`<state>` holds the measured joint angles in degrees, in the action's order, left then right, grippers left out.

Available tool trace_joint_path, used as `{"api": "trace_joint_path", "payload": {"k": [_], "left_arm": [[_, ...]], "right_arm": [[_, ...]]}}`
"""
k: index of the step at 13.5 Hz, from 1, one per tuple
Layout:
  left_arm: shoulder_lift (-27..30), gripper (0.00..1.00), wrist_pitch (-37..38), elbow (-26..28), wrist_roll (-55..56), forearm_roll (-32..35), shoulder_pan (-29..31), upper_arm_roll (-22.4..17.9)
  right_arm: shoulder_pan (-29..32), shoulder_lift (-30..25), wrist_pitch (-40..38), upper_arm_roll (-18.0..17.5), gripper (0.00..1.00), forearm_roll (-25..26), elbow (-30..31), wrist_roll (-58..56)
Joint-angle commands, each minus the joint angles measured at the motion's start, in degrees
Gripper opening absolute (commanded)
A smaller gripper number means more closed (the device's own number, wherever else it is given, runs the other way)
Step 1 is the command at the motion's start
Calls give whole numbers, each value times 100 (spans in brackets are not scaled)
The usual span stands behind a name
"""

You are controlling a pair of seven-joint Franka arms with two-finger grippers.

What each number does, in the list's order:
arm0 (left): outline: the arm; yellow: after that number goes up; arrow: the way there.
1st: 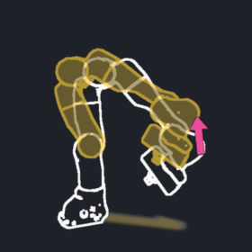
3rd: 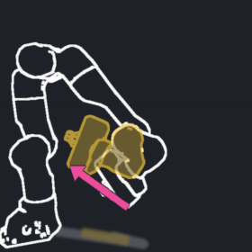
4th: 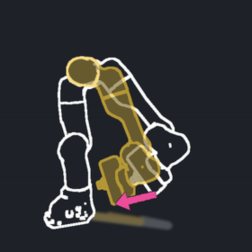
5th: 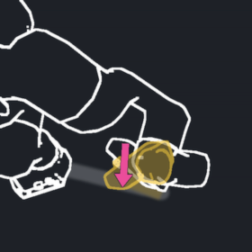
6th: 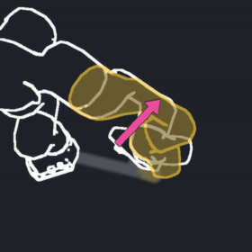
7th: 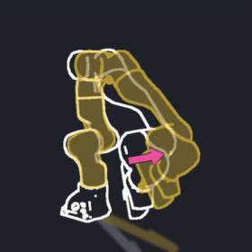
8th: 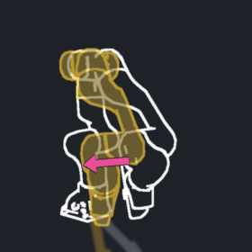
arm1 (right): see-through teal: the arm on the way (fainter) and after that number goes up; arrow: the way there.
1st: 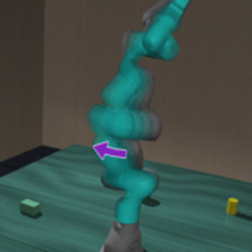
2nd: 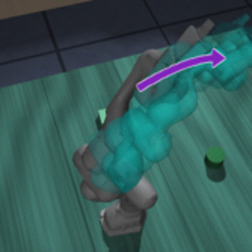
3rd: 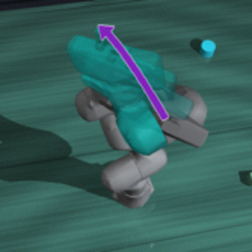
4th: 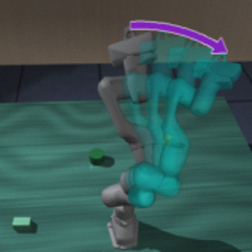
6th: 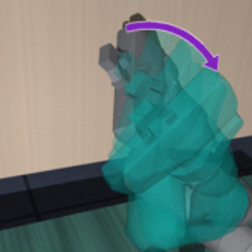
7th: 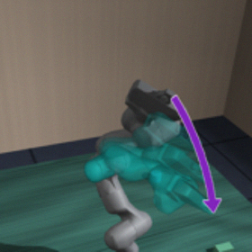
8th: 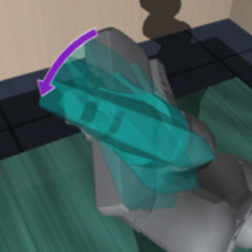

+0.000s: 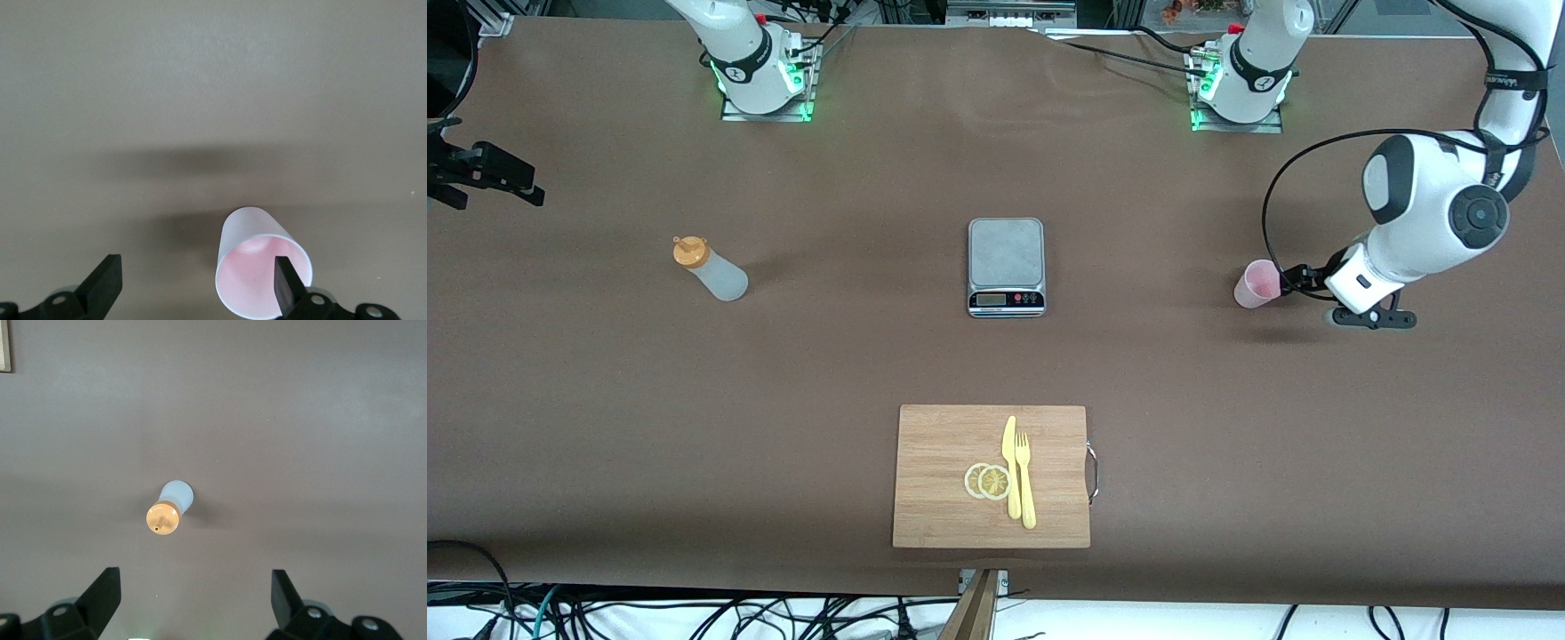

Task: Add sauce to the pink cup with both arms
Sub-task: 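Reach the left gripper down to the pink cup and grasp it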

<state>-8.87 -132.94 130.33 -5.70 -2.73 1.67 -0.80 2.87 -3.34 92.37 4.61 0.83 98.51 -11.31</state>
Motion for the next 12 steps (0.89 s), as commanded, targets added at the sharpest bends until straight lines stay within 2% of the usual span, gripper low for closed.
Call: {"api": "trace_joint_path", "payload": {"k": [1, 5, 9, 10, 12], "left_arm": [[316, 100, -503, 615, -107, -228, -53, -43], [316, 100, -1206, 1116, -107, -236, -70, -43], [254, 100, -1488, 1258, -107, -271, -106, -43], [228, 97, -1524, 1267, -107, -385, -114, -43], [219, 44, -1515, 1258, -98, -438, -114, -43]], "right_arm": [[39, 9, -17, -4, 100, -39, -43, -82], [39, 9, -17, -4, 100, -39, -43, -82], [39, 9, -17, -4, 100, -39, -43, -82], [39, 9, -17, -4, 100, -39, -43, -64], [39, 9, -17, -4, 100, -39, -43, -11]]}}
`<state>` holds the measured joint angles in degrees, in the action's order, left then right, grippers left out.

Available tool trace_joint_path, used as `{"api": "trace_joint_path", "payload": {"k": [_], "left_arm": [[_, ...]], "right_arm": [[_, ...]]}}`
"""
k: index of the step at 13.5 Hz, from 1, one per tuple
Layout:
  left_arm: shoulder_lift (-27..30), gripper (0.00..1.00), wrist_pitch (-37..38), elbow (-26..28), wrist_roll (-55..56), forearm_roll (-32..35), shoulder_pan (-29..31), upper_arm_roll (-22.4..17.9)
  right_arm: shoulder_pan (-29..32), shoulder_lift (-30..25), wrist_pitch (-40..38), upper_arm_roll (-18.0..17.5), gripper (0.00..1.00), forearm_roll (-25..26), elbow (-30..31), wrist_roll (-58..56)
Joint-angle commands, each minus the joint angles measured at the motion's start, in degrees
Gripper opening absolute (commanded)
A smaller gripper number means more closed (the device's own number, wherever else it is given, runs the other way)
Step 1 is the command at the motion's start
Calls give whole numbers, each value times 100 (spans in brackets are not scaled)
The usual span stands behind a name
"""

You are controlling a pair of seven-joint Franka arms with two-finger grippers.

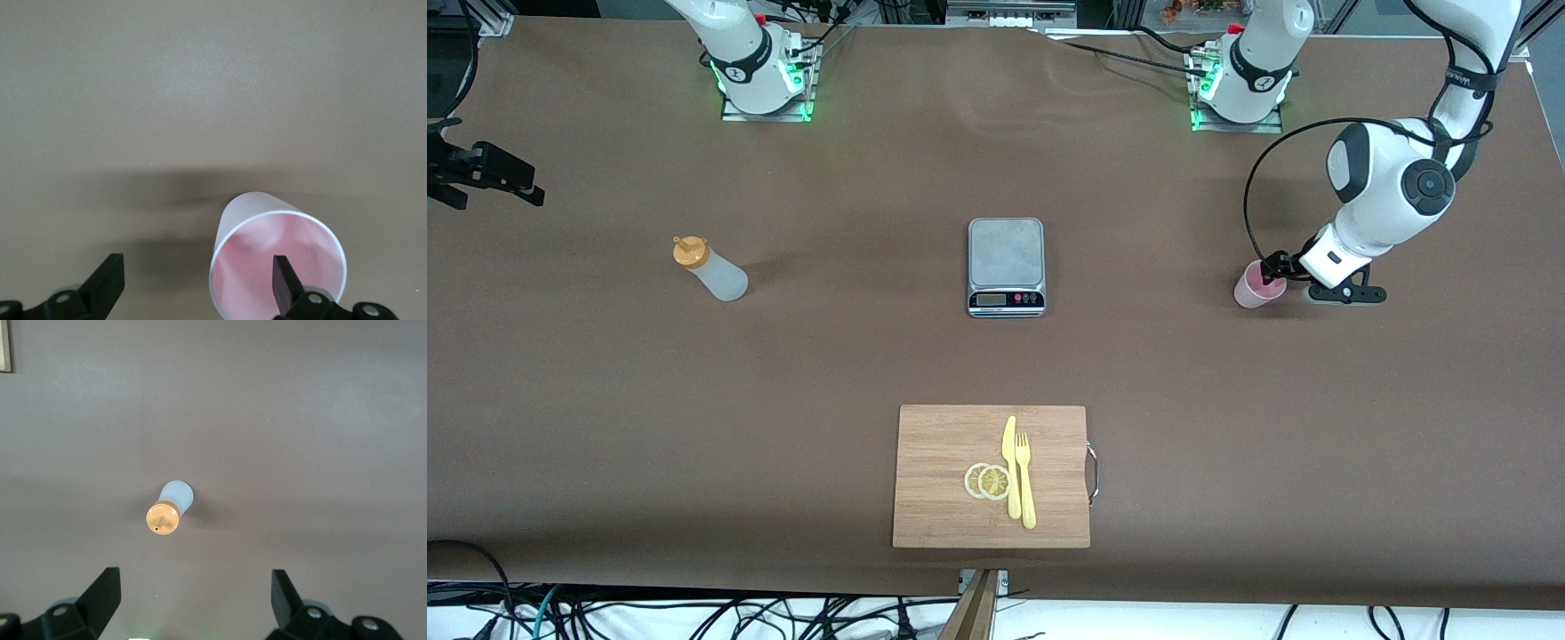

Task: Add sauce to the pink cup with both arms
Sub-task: 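Reach the left gripper down to the pink cup and grasp it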

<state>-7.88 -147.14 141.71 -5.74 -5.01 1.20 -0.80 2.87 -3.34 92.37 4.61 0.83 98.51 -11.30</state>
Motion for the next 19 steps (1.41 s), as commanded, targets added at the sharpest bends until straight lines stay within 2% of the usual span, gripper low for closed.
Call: {"api": "trace_joint_path", "payload": {"k": [1, 6, 12, 16, 19], "left_arm": [[120, 34, -87, 120, -94, -211, -67, -43], [120, 0, -43, 111, -129, -203, -67, -43], [137, 0, 158, 6, -173, -203, -76, -43], [190, 0, 895, -660, -94, -211, -383, -8], [138, 0, 1441, -1328, 405, -203, -1005, 1]], "right_arm": [[39, 9, -17, -4, 100, -39, -43, -12], [39, 9, -17, -4, 100, -39, -43, -12], [39, 9, -17, -4, 100, -39, -43, -12], [39, 9, -17, -4, 100, -39, -43, -12], [39, 9, -17, -4, 100, -39, -43, -12]]}}
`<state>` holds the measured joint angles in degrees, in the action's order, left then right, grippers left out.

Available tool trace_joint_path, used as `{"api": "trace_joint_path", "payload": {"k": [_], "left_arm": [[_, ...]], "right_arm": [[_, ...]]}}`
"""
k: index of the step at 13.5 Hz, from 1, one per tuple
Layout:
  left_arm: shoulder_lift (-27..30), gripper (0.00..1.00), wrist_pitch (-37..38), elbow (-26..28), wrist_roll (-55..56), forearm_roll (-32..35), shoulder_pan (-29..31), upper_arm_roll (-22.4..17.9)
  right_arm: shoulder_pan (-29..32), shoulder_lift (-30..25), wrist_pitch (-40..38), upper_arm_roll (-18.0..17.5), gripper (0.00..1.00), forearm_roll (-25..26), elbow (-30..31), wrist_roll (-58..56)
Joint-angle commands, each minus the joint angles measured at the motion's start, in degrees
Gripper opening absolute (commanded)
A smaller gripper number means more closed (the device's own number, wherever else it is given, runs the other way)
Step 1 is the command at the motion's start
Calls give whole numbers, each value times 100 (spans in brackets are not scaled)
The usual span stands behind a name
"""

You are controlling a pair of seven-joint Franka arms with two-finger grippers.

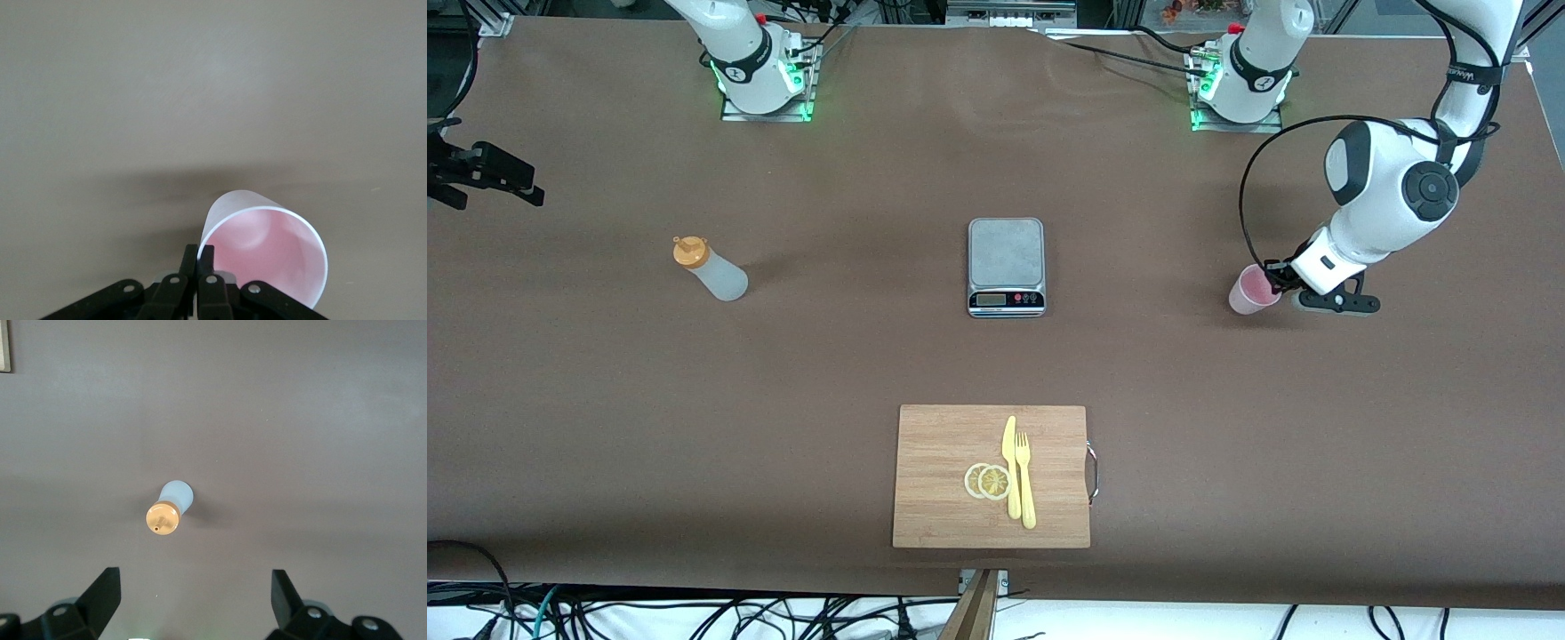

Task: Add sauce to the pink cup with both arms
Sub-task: 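Carry the pink cup with the left gripper onto the scale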

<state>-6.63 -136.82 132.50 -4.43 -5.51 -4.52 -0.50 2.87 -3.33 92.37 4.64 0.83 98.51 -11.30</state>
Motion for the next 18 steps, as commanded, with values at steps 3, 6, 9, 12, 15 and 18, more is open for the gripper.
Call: {"api": "trace_joint_path", "payload": {"k": [3, 6, 9, 12, 15, 18], "left_arm": [[-162, 0, 805, -988, 1117, -161, -1302, -20], [-531, 0, 903, -1533, 1899, -161, -2111, -20], [-909, 0, 903, -2016, 2525, -161, -2824, -20], [-1251, 0, 894, -2447, 3271, -319, -3387, -20], [-1568, 0, 842, -2738, 3764, -548, -3687, -29], [-1727, 0, 745, -2765, 4098, -618, -3845, -29]], "right_arm": [[38, 8, -17, -7, 100, -39, -43, -12], [47, 8, -17, -7, 100, -39, -43, -12], [47, 8, -17, -7, 100, -39, -43, -21], [47, 8, -17, -7, 100, -39, -43, -21], [47, 8, -17, -7, 100, -39, -43, -21], [47, 8, -17, 1, 100, -39, -43, -21]]}}
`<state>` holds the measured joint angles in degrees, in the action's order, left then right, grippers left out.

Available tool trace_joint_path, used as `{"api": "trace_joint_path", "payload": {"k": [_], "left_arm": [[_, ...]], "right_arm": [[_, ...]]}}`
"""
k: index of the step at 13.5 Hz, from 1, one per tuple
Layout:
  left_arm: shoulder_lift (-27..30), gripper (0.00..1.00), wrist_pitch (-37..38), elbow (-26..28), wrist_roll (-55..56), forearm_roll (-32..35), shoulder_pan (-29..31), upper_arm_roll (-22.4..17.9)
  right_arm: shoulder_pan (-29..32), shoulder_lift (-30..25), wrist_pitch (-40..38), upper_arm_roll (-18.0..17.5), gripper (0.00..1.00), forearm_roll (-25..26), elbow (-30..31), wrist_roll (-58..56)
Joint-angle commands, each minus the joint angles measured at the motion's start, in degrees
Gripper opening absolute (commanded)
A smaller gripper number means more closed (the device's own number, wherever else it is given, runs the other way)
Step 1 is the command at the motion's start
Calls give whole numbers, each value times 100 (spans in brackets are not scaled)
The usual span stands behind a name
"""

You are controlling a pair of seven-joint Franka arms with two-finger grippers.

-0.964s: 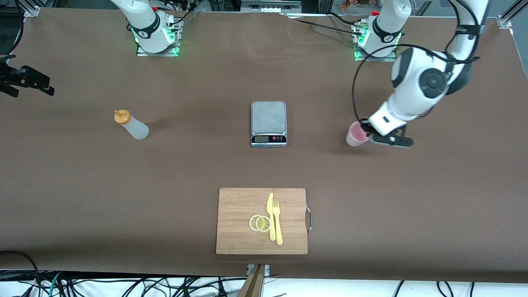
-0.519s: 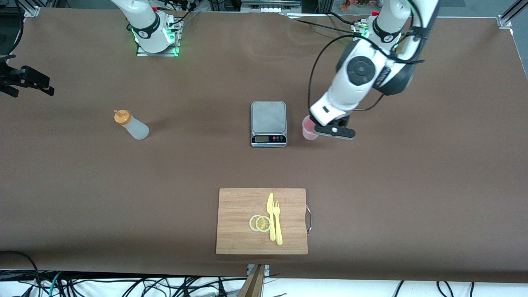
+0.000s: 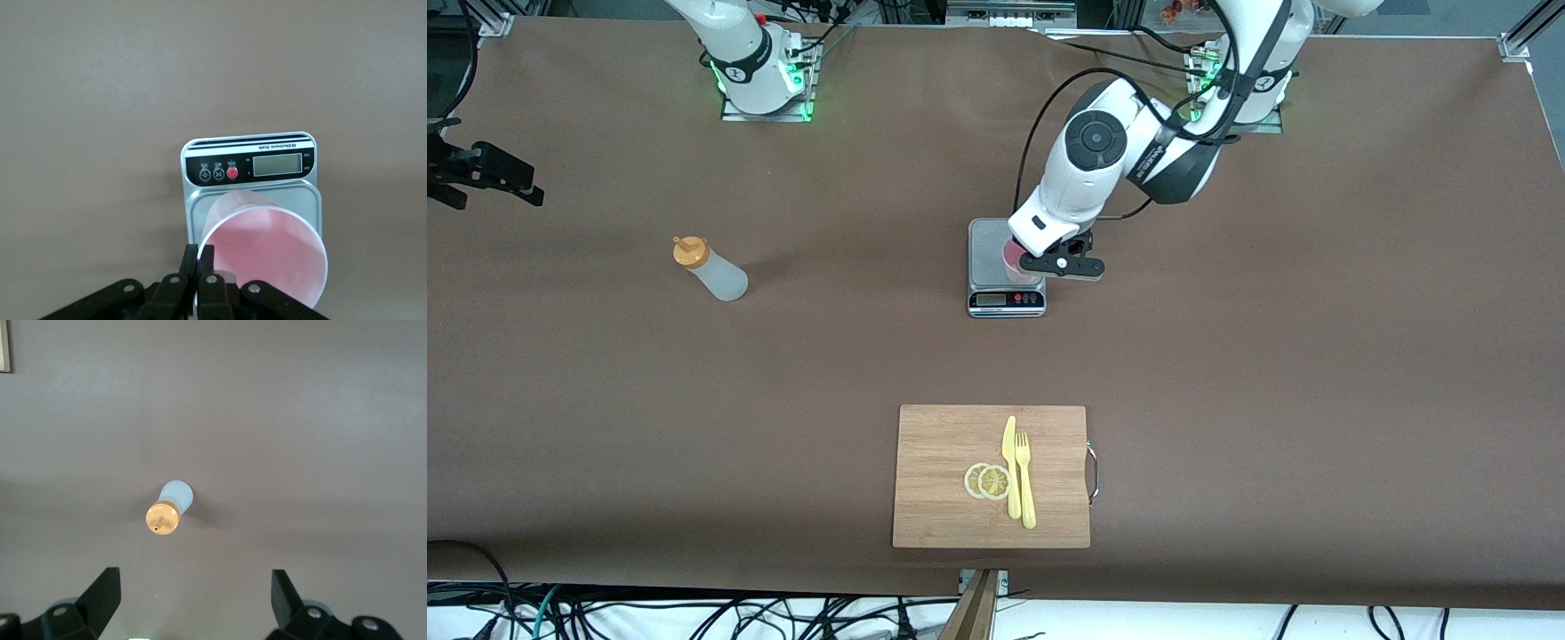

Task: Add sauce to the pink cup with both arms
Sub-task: 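Carry the pink cup with the left gripper onto the scale, then release the cup on the scale while the right gripper reaches the bottle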

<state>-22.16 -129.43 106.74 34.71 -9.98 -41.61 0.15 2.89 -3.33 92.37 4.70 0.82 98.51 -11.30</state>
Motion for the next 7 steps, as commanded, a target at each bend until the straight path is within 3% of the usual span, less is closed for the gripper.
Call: {"api": "trace_joint_path", "payload": {"k": [1, 7], "left_arm": [[-174, 0, -29, -154, 272, -241, -215, -94], [-183, 0, -424, 170, 651, -391, -462, -94]], "right_arm": [[45, 8, -17, 5, 100, -38, -42, -21], [45, 8, -17, 5, 100, -38, -42, -21]]}}
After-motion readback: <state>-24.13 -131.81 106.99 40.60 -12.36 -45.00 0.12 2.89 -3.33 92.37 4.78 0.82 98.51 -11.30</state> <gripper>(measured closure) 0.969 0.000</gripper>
